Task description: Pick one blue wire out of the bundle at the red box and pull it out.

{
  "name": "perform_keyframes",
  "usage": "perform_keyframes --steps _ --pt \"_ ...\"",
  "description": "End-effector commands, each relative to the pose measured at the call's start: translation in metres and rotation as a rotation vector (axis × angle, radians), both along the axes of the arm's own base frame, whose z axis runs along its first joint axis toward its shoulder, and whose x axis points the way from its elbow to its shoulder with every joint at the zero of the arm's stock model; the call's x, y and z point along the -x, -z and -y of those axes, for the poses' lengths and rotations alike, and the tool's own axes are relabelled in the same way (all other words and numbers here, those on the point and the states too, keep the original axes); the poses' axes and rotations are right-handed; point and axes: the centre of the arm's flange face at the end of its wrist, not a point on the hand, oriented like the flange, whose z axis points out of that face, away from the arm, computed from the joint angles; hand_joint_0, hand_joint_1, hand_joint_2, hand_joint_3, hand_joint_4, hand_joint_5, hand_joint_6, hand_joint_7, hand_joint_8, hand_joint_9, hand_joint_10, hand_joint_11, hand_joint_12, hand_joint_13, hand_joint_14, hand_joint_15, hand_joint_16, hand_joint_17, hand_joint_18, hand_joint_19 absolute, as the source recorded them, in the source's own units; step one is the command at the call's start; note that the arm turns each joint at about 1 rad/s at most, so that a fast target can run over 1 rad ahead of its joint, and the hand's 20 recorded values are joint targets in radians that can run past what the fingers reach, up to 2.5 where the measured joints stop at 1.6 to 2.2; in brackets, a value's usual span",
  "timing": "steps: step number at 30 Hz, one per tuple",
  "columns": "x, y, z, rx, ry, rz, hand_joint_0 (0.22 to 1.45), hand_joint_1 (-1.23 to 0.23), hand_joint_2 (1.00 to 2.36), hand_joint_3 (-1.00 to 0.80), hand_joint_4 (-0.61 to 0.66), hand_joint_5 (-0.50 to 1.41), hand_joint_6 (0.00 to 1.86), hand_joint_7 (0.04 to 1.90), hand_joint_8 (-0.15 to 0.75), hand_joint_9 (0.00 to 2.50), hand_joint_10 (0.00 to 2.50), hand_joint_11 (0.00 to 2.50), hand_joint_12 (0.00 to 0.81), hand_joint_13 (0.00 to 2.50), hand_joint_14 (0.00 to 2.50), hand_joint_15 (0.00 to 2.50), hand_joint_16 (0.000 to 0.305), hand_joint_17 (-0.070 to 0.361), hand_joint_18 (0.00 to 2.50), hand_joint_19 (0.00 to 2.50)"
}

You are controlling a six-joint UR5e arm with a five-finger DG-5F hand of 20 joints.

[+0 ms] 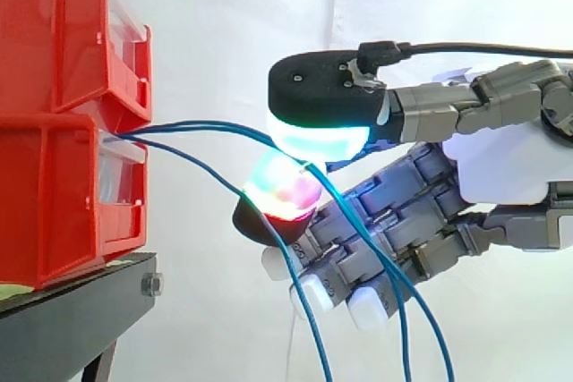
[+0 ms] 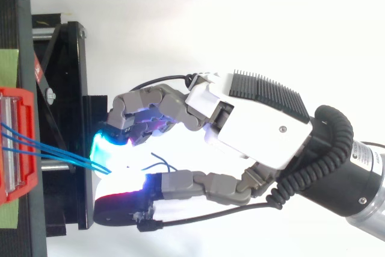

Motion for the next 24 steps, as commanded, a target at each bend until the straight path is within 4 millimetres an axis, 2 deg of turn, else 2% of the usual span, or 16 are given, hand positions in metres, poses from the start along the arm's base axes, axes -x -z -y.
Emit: perform_keyframes --steps 1,6,8,11,24 --pt "0.0 0.0003 0.0002 0.0 0.0 -0.001 0.6 -0.75 1.02 -0.26 0.27 -0.17 0.86 1.04 0.403 0.88 0.01 0.62 0.454 0.86 0.01 0.43 0.059 0.134 0.84 0.55" --pt "0.0001 -0.0008 0.0003 0.0 0.0 0.001 0.61 -0.81 1.02 -0.21 0.24 -0.19 0.88 1.0 0.395 0.84 0.01 0.62 0.455 0.86 0.01 0.43 0.06 0.135 0.84 0.54" --pt "0.0 -0.0009 0.0003 -0.001 0.0 0.002 0.63 -0.86 1.02 -0.19 0.27 -0.2 0.88 0.98 0.395 0.82 0.01 0.63 0.453 0.85 0.01 0.43 0.06 0.136 0.84 0.54" --pt "-0.0002 -0.0009 -0.0002 -0.001 -0.004 0.002 0.65 -0.9 1.02 -0.22 0.31 -0.21 0.89 0.99 0.384 0.77 0.02 0.63 0.451 0.82 0.01 0.42 0.061 0.138 0.82 0.52" --pt "-0.0001 0.0003 0.0001 0.0 -0.001 -0.001 0.71 -0.98 1.01 -0.34 0.34 -0.24 0.89 0.95 0.372 0.64 0.01 0.65 0.445 0.79 0.01 0.41 0.062 0.14 0.85 0.47"
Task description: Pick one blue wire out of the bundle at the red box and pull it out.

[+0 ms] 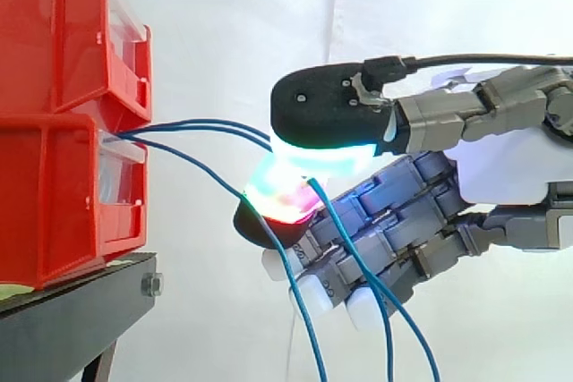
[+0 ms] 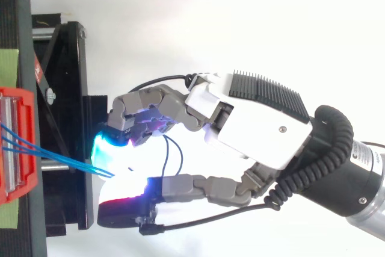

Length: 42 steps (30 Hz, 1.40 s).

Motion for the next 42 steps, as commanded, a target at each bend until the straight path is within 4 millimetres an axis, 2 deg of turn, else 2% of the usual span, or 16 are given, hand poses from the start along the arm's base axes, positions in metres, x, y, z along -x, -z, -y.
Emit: perform_keyframes --steps 1,9,13,16,17,24,27,35,42 --pt "0.0001 -0.0008 0.0001 0.0 0.001 0.001 0.71 -0.99 1.01 -0.35 0.34 -0.24 0.89 0.94 0.374 0.63 0.01 0.64 0.446 0.78 0.01 0.41 0.062 0.14 0.85 0.46" --pt "0.0001 -0.0008 0.0002 0.0 0.002 0.001 0.71 -1.03 1.0 -0.5 0.34 -0.25 0.88 0.95 0.37 0.6 0.01 0.66 0.454 0.74 0.01 0.39 0.062 0.14 0.85 0.44" --pt "0.0 0.0004 0.0002 0.0 0.002 0.0 0.68 -1.02 1.0 -0.5 0.34 -0.25 0.88 0.93 0.373 0.61 0.01 0.66 0.455 0.74 0.01 0.39 0.062 0.14 0.85 0.45" --pt "0.0001 -0.0008 0.0002 0.0 0.002 0.001 0.63 -0.97 1.0 -0.5 0.33 -0.24 0.87 0.93 0.384 0.66 0.01 0.67 0.457 0.75 0.01 0.4 0.062 0.139 0.85 0.47" --pt "0.0 -0.0009 0.0002 -0.001 0.002 0.003 0.59 -0.91 1.0 -0.5 0.33 -0.24 0.87 0.94 0.384 0.67 0.02 0.66 0.462 0.76 0.01 0.4 0.062 0.14 0.85 0.49" --pt "-0.0003 0.0001 0.0001 -0.001 0.002 0.003 0.57 -0.79 1.0 -0.5 0.32 -0.21 0.86 0.96 0.398 0.78 0.01 0.66 0.47 0.8 0.01 0.41 0.062 0.14 0.85 0.52" --pt "-0.0006 -0.0001 0.0 -0.002 0.002 0.006 0.6 -0.76 1.01 -0.42 0.31 -0.19 0.86 0.98 0.399 0.83 0.01 0.66 0.465 0.82 0.01 0.41 0.061 0.137 0.86 0.53" --pt "-0.0014 -0.0008 -0.0014 -0.005 0.001 0.015 0.61 -0.75 1.01 -0.36 0.31 -0.18 0.87 1.01 0.41 0.9 0.01 0.68 0.467 0.87 0.01 0.42 0.06 0.134 0.88 0.55" --pt "-0.0012 -0.0008 -0.0036 -0.006 -0.001 0.015 0.59 -0.7 1.01 -0.32 0.31 -0.15 0.87 1.1 0.396 0.95 0.01 0.63 0.461 0.88 0.01 0.42 0.06 0.134 0.89 0.57"
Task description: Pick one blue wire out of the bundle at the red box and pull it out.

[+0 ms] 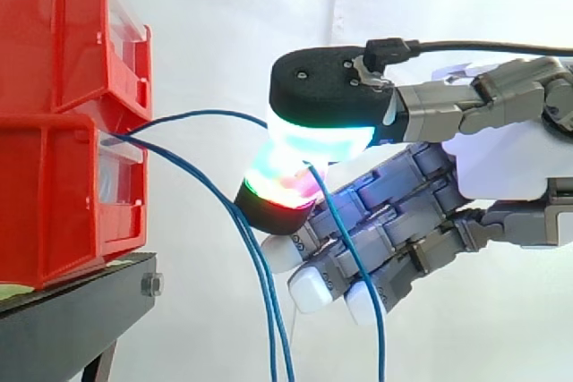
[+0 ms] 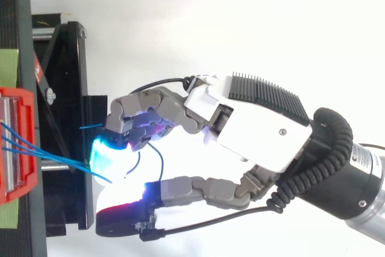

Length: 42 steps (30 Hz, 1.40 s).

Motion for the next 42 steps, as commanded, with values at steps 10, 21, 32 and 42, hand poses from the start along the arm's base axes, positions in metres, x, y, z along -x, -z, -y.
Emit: perform_keyframes --steps 10,21,32,42 --pt "0.0 -0.001 -0.003 -0.002 -0.004 0.002 0.56 -0.67 1.02 -0.14 0.31 -0.11 0.87 1.23 0.411 1.08 0.01 0.63 0.479 0.93 0.01 0.44 0.063 0.142 0.93 0.59" --pt "0.001 -0.001 -0.004 -0.029 -0.001 0.014 0.57 -0.65 1.01 -0.04 0.26 -0.1 0.89 1.22 0.46 1.18 0.01 0.61 0.527 0.97 0.01 0.43 0.074 0.166 1.02 0.56" --pt "0.011 0.002 -0.003 -0.078 -0.003 -0.036 0.57 -0.65 1.0 -0.03 0.26 -0.09 0.89 1.2 0.475 1.19 0.01 0.63 0.534 0.96 0.01 0.43 0.075 0.169 1.02 0.55" --pt "0.022 -0.001 -0.001 -0.14 0.021 -0.059 0.57 -0.65 1.0 -0.03 0.26 -0.09 0.9 1.2 0.478 1.19 0.01 0.63 0.537 0.95 0.01 0.43 0.075 0.17 1.02 0.54"
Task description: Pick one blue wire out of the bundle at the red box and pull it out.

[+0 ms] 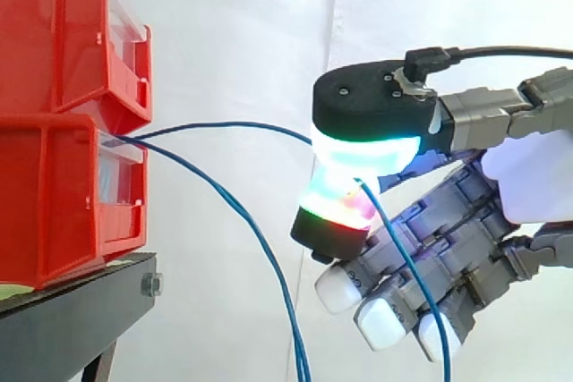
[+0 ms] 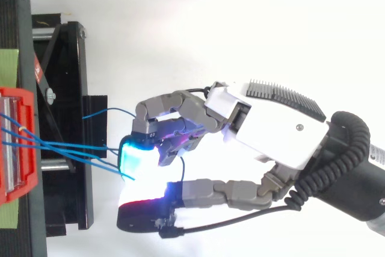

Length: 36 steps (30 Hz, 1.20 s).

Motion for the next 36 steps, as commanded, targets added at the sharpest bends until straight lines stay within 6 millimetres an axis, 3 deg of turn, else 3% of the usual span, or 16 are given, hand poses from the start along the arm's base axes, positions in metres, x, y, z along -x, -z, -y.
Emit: perform_keyframes --steps 1,36 --pt "0.0017 0.0002 0.0001 -0.013 0.013 0.001 0.57 -0.65 1.0 -0.03 0.26 -0.09 0.9 1.2 0.481 1.19 0.01 0.63 0.538 0.95 0.01 0.43 0.075 0.17 1.02 0.54" --pt "0.0 0.0002 -0.0005 -0.012 0.012 0.016 0.58 -0.68 1.0 -0.02 0.22 -0.09 0.9 1.19 0.463 1.16 0.01 0.64 0.518 0.91 0.01 0.43 0.073 0.165 0.95 0.56"
